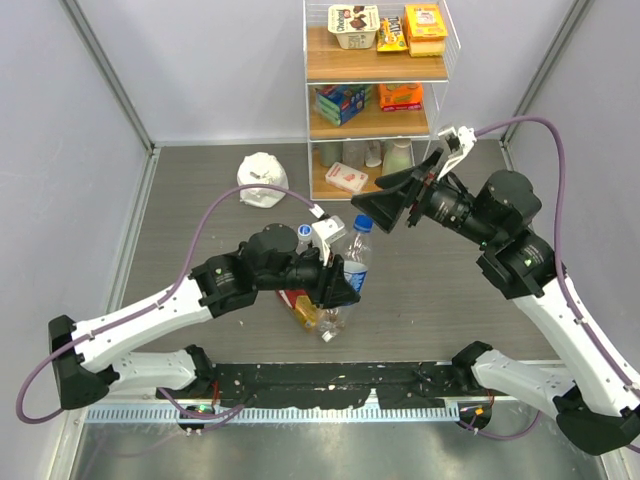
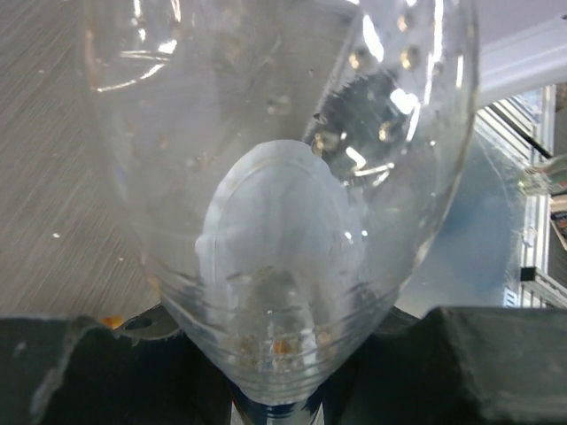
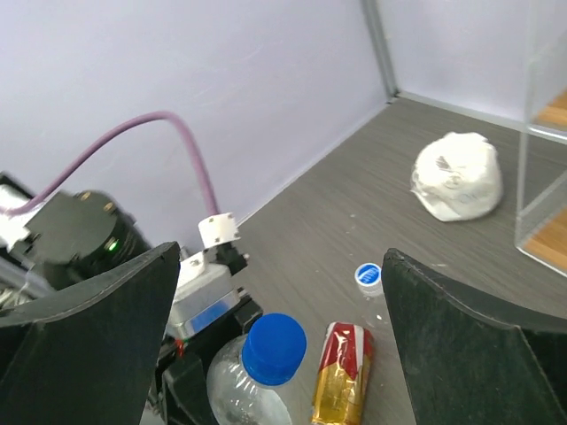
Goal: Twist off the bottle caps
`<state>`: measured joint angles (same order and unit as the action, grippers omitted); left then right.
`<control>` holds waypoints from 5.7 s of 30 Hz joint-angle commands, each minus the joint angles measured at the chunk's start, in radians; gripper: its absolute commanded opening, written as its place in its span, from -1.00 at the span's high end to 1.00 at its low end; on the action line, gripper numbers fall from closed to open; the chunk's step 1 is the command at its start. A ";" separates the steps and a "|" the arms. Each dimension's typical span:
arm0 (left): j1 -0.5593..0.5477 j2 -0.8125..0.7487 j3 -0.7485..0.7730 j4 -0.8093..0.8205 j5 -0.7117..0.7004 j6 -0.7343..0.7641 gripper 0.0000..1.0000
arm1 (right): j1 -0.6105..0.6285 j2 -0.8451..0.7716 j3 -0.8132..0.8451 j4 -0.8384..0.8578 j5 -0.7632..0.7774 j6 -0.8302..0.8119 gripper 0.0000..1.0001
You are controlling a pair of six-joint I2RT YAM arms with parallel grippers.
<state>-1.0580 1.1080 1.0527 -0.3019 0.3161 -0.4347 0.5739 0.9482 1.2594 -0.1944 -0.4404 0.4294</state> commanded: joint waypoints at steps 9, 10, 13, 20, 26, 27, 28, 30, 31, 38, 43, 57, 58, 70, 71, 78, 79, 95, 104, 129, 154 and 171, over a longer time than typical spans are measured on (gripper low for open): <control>0.004 0.075 0.127 -0.131 -0.247 0.014 1.00 | 0.001 0.090 0.063 -0.168 0.328 0.120 -1.00; 0.004 0.082 0.135 -0.138 -0.262 0.011 1.00 | 0.006 0.102 0.066 -0.183 0.336 0.121 -1.00; 0.003 0.107 0.154 -0.167 -0.307 0.007 1.00 | 0.017 0.109 0.051 -0.188 0.348 0.140 -0.97; 0.000 0.164 0.191 -0.206 -0.384 -0.015 1.00 | 0.044 0.106 -0.011 -0.139 0.327 0.175 -0.79; -0.004 0.188 0.202 -0.227 -0.407 -0.015 1.00 | 0.067 0.118 -0.025 -0.139 0.341 0.170 -0.57; -0.005 0.187 0.202 -0.227 -0.407 -0.013 1.00 | 0.072 0.121 -0.026 -0.140 0.342 0.167 -0.49; -0.005 0.184 0.202 -0.227 -0.407 -0.015 1.00 | 0.070 0.124 -0.023 -0.142 0.342 0.164 -0.45; -0.007 0.184 0.201 -0.227 -0.407 -0.012 1.00 | 0.072 0.133 -0.026 -0.142 0.345 0.160 -0.28; -0.005 0.182 0.201 -0.227 -0.408 -0.010 1.00 | 0.073 0.136 -0.025 -0.142 0.344 0.157 -0.26; -0.008 0.176 0.204 -0.224 -0.416 -0.009 1.00 | 0.080 0.159 -0.020 -0.140 0.324 0.151 -0.17; -0.008 0.173 0.202 -0.223 -0.414 -0.010 1.00 | 0.078 0.161 -0.023 -0.140 0.324 0.152 0.41; -0.007 0.109 0.158 -0.198 -0.376 -0.021 1.00 | 0.075 0.121 -0.025 -0.022 0.027 0.034 0.97; -0.007 0.101 0.149 -0.192 -0.368 -0.021 1.00 | 0.075 0.120 -0.019 -0.017 0.005 0.014 0.96; -0.007 -0.002 0.040 -0.071 -0.213 -0.009 1.00 | 0.070 0.084 -0.012 0.107 -0.382 -0.049 0.97; -0.007 -0.019 0.030 -0.056 -0.201 -0.006 1.00 | 0.070 0.084 -0.014 0.113 -0.415 -0.057 0.96; -0.008 -0.060 -0.016 0.035 -0.088 0.002 1.00 | 0.067 0.092 -0.018 0.188 -0.619 -0.032 0.97; -0.007 -0.062 -0.019 0.043 -0.077 0.002 1.00 | 0.067 0.095 -0.018 0.188 -0.629 -0.026 0.97; -0.008 -0.053 -0.017 0.043 -0.051 0.011 1.00 | 0.047 0.080 -0.025 0.266 -0.560 0.014 0.89; -0.008 -0.056 -0.026 0.038 -0.064 0.011 1.00 | -0.009 0.077 -0.018 0.257 -0.385 0.098 -0.12; -0.007 -0.054 -0.006 0.012 -0.118 0.027 1.00 | -0.049 0.054 -0.089 0.162 -0.356 0.003 -0.86; -0.007 -0.068 -0.008 0.060 -0.058 0.022 1.00 | -0.049 0.115 -0.129 0.309 -0.544 0.124 0.35; -0.007 -0.102 -0.016 0.027 -0.193 0.005 -0.99 | -0.048 0.129 -0.055 0.017 -0.332 -0.075 0.97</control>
<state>-1.0657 1.0370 1.0279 -0.2966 0.1909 -0.4301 0.5217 1.0676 1.1263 -0.0292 -0.8875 0.4808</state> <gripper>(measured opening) 0.994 0.431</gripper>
